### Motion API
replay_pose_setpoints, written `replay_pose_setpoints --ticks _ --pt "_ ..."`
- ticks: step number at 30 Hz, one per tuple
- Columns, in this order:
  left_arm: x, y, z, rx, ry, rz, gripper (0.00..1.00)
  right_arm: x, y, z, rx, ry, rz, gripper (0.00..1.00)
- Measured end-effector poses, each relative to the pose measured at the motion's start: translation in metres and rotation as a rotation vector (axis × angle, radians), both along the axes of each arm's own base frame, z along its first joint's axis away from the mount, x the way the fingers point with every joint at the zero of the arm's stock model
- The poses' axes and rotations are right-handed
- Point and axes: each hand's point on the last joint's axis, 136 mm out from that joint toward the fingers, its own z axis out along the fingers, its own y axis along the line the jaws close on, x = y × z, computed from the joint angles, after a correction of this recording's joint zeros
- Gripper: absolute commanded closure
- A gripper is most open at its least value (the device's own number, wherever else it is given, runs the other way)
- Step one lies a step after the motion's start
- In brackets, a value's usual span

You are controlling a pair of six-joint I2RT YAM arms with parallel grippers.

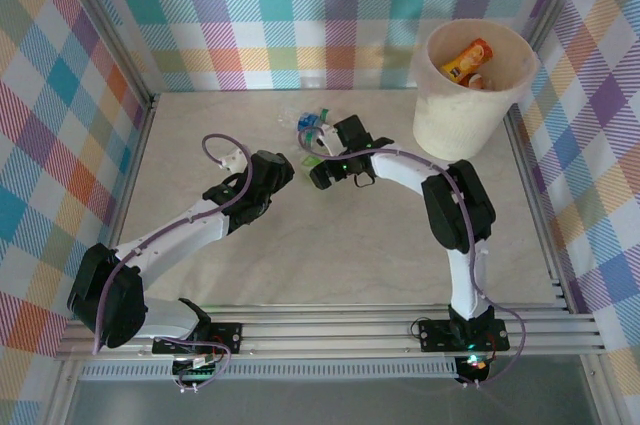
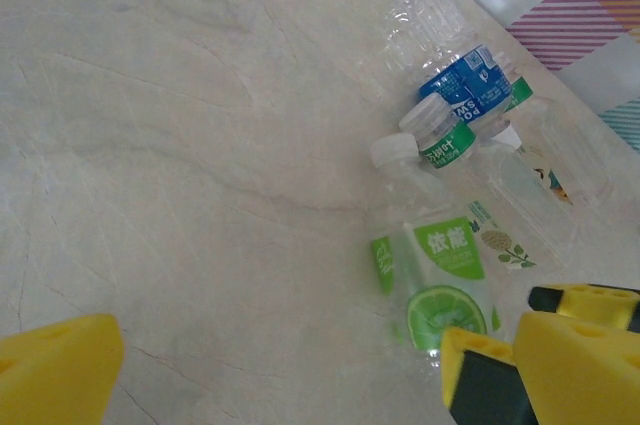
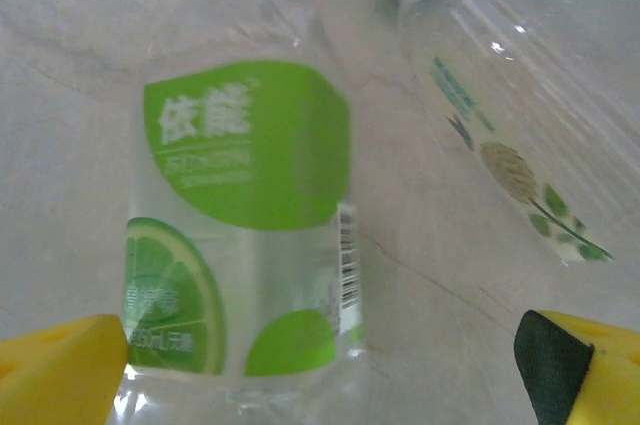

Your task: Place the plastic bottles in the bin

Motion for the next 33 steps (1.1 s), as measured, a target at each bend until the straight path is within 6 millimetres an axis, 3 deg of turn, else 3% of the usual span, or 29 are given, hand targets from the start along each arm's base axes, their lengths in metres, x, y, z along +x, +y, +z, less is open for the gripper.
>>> replay_pose_setpoints --ticks 17,23,25,29,33 --pt "-0.002 0.002 -0.003 0.009 0.013 0.002 0.00 -0.001 0.039 -0.039 -0.022 0.065 0.003 0.00" --pt "-0.005 0.006 -0.009 0.019 0.026 0.006 0.00 0.005 0.047 -0.030 0.008 0.055 0.022 0.01" --pt "-0.005 0.007 -0.010 0.020 0.028 0.006 0.00 0.006 0.052 -0.028 0.021 0.057 0.031 0.09" --pt "-0.007 0.008 -0.011 0.022 0.031 0.006 0.00 0.013 0.057 -0.024 0.034 0.049 0.024 0.35" --pt "-0.008 0.009 -0.010 0.018 0.025 0.006 0.00 0.013 0.056 -0.024 0.034 0.051 0.008 0.43"
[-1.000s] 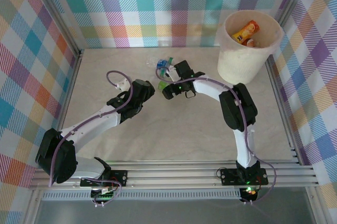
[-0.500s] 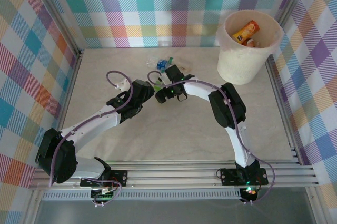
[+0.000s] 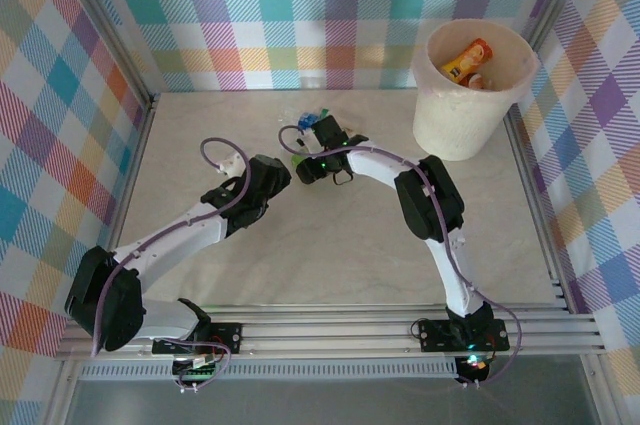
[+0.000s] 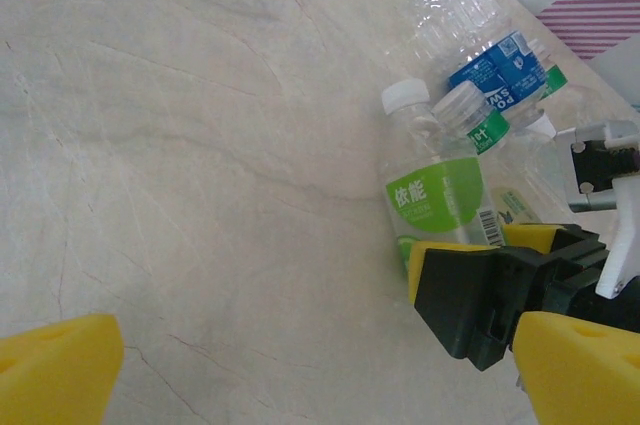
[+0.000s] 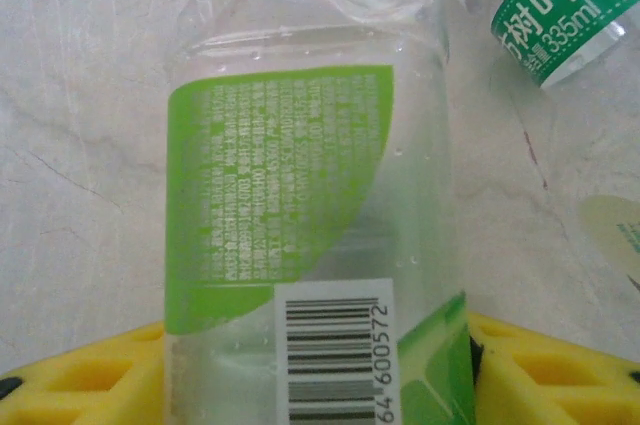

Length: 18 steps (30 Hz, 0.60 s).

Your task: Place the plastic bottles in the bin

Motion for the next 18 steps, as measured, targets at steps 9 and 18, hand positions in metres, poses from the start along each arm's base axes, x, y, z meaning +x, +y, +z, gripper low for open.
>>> replay_pose_setpoints --ticks 9,18 --pt "0.004 -0.014 0.009 -0.043 -0.035 -0.067 0.00 -0.045 -0.043 0.035 -0.035 -0.008 -0.031 0.48" --pt "0.016 -0.072 0.039 -0.187 -0.144 -0.334 0.00 -0.071 -0.094 0.166 0.146 -0.195 -0.112 0.51"
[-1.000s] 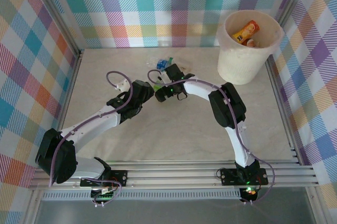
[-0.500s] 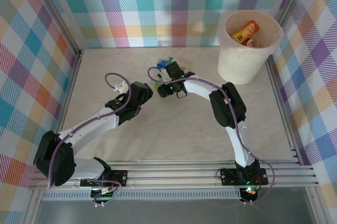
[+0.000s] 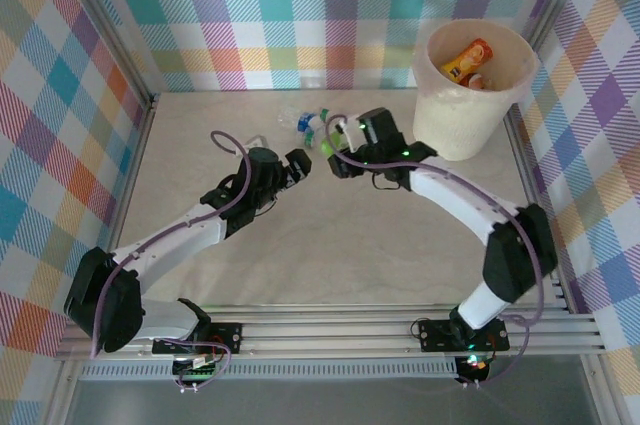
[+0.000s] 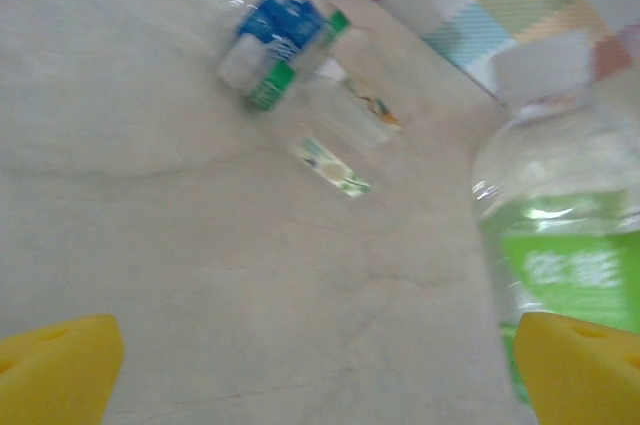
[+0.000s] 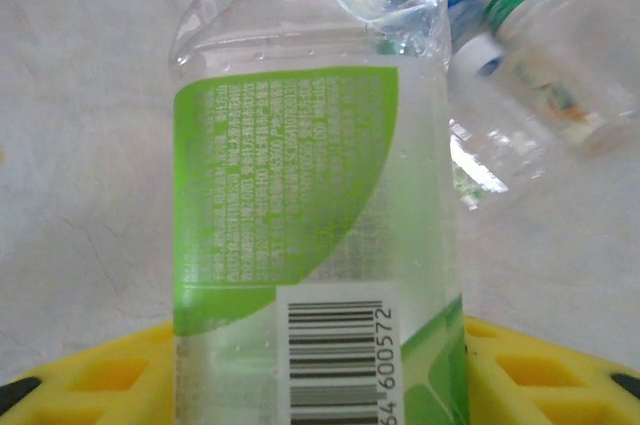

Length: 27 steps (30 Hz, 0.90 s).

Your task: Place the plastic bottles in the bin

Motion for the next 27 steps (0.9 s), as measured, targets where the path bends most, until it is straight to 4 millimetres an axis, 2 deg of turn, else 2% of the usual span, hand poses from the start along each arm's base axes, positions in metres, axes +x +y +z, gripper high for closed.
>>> replay_pose_setpoints --ticks 2,5,9,14,21,24,27 --pt "0.001 -0.014 0.006 -0.023 -0.023 -0.059 0.00 0.003 -0.017 0.023 0.042 -0.035 -0.037 0.51" --pt "0.001 -0.032 0.015 -0.064 -0.063 -0.133 0.00 0.009 -0.040 0.048 0.091 -0.072 -0.083 0.52" --pt "0.002 -0.045 0.031 -0.115 -0.117 -0.187 0.00 0.019 -0.071 0.073 0.158 -0.093 -0.144 0.52" --pt "0.002 -0.048 0.038 -0.136 -0.141 -0.199 0.00 0.038 -0.109 0.108 0.247 -0.125 -0.230 0.53" --pt "0.003 -0.047 0.039 -0.134 -0.144 -0.192 0.00 0.070 -0.158 0.180 0.366 -0.218 -0.331 0.52" --pt "0.004 -0.046 0.038 -0.129 -0.143 -0.182 0.00 0.091 -0.180 0.195 0.393 -0.231 -0.391 0.52" --pt "0.005 -0.043 0.035 -0.123 -0.139 -0.168 0.00 0.112 -0.203 0.195 0.411 -0.210 -0.458 0.52"
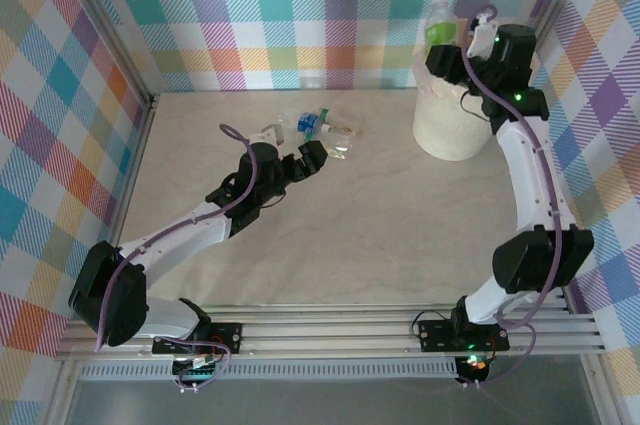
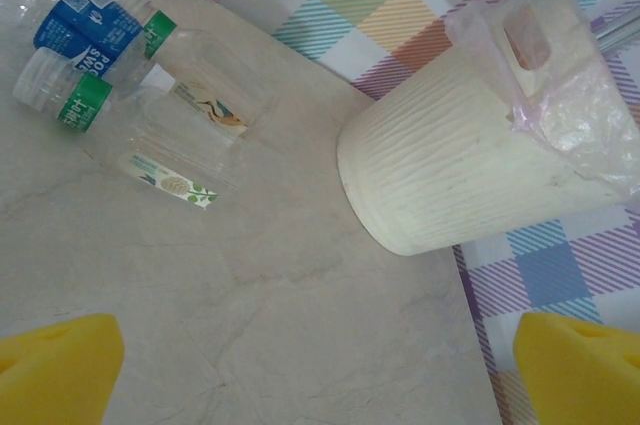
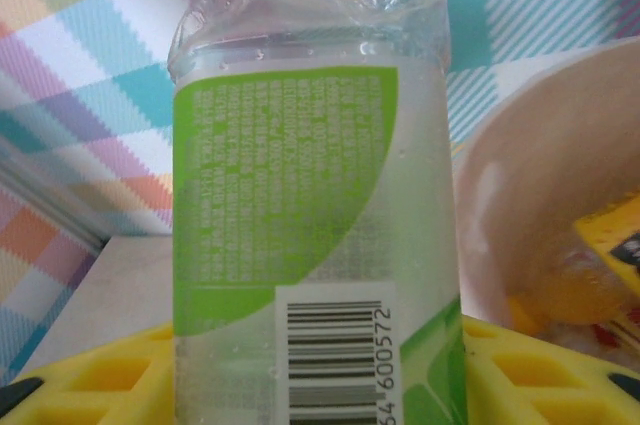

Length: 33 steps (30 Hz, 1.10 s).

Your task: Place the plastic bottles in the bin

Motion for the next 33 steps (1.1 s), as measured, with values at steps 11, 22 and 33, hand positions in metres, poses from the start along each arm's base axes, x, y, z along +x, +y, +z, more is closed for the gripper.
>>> replay_pose_setpoints --ticks 11,22,33 --pt "-0.005 0.015 -0.017 0.049 0.036 0.049 0.00 0.058 -0.082 -0.052 0.052 0.201 -0.213 0.44" --pt "-0.006 0.021 -0.017 0.063 0.040 0.072 0.00 0.080 -0.064 -0.070 0.114 0.272 -0.106 0.10" --pt "-0.004 0.018 -0.032 0.075 0.076 0.072 0.00 0.065 -0.056 -0.056 0.101 0.251 -0.061 0.03"
